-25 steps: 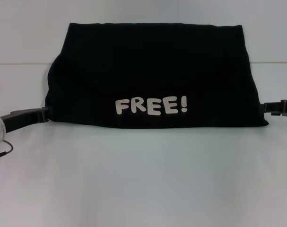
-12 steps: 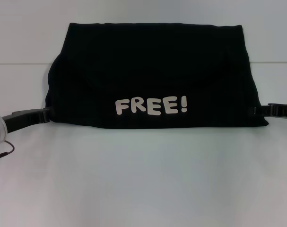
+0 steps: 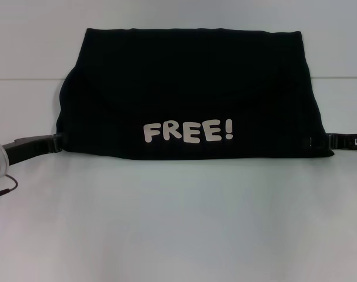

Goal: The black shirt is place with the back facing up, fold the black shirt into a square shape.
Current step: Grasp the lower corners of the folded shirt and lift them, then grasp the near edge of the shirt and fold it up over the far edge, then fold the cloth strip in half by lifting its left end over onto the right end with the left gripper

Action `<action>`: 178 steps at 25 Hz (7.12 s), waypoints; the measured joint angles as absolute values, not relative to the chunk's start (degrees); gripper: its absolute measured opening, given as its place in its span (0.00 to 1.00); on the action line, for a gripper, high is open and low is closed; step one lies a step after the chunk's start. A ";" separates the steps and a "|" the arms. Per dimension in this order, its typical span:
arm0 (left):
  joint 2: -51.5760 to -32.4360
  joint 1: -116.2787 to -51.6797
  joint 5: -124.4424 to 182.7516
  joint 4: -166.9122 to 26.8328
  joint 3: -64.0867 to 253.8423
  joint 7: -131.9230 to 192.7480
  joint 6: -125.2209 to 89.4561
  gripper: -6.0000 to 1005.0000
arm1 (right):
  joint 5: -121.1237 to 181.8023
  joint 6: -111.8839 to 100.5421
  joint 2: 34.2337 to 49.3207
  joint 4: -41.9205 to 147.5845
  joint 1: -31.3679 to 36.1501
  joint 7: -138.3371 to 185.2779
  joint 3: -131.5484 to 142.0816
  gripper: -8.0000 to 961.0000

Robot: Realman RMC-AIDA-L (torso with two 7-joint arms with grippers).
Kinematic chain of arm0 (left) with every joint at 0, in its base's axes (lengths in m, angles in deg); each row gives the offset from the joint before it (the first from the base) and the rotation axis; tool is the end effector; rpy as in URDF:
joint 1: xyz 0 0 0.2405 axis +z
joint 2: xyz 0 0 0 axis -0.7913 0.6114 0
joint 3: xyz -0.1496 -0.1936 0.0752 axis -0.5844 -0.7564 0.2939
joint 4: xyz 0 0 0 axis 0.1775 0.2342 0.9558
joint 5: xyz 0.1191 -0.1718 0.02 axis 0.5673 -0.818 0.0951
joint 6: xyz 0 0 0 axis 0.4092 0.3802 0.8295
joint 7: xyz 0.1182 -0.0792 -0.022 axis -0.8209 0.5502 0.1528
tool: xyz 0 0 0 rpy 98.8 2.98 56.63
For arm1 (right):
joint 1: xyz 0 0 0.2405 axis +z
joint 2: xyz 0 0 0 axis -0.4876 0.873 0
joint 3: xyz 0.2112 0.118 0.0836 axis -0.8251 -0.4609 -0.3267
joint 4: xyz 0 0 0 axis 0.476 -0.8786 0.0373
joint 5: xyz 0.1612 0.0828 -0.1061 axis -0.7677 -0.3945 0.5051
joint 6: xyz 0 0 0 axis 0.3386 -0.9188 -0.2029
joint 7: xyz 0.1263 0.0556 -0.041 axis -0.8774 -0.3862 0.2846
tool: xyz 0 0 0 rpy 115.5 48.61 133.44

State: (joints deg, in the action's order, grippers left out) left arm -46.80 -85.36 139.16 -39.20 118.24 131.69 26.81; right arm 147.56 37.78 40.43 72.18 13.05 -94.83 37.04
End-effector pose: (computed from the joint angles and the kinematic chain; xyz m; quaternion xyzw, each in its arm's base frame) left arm -0.3386 0.3839 0.0161 -0.7657 -0.4959 -0.1855 0.3652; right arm 0.3178 0.4168 0.0195 -0.7814 0.5395 0.0938 0.2993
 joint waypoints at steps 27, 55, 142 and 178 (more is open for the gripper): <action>-46.87 -84.60 138.95 -38.04 117.21 132.03 28.78 0.01 | 146.10 39.99 41.09 73.03 10.75 -88.78 37.47 0.02; -47.90 -68.41 151.16 -23.27 96.03 135.48 78.76 0.01 | 141.22 78.81 37.35 75.05 -14.32 -60.82 24.30 0.03; -43.92 -100.24 149.14 -44.58 106.46 132.65 13.79 0.01 | 144.91 25.44 42.40 69.38 19.66 -68.06 20.08 0.08; -45.24 -97.43 148.93 -41.89 106.30 139.21 10.82 0.41 | 144.77 31.23 40.71 74.01 17.58 -78.77 26.26 0.59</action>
State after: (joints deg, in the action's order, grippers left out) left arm -45.24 -97.43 148.93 -41.89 106.30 139.21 10.82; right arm 144.77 31.23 40.71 74.01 17.58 -78.77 26.26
